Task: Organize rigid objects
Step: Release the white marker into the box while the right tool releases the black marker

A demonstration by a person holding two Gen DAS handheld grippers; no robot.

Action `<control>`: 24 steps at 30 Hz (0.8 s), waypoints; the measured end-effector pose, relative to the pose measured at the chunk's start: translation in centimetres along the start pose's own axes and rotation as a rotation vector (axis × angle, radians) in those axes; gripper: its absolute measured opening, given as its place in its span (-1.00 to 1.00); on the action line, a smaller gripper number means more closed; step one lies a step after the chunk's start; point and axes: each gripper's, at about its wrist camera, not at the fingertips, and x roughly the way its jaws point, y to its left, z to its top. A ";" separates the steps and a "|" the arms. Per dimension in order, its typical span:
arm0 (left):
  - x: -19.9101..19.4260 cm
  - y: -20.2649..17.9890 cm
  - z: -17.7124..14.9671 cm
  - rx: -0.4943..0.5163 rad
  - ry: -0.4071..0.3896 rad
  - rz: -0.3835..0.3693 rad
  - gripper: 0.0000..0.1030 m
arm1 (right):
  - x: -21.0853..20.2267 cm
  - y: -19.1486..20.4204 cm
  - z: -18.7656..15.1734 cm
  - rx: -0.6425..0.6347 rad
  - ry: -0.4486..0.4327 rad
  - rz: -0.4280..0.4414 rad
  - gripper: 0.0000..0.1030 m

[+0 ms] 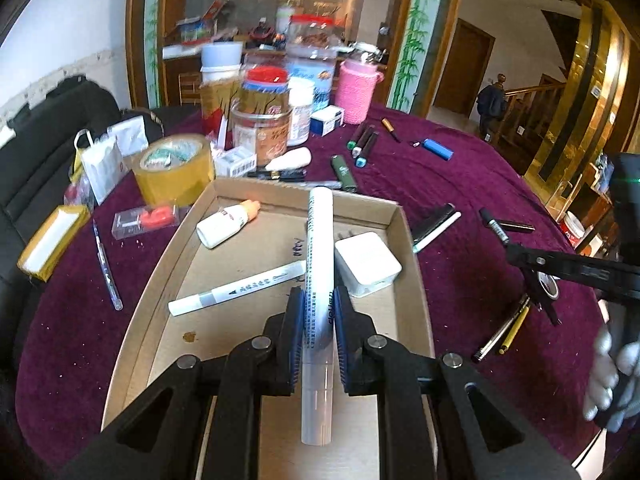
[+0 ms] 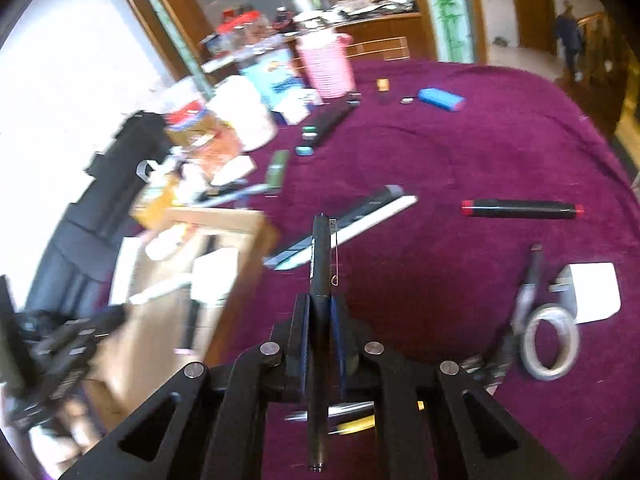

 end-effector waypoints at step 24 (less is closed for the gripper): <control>3.1 7.5 0.1 -0.166 0.141 -0.069 -0.15 | 12.7 11.7 -1.2 0.055 0.271 0.240 -0.71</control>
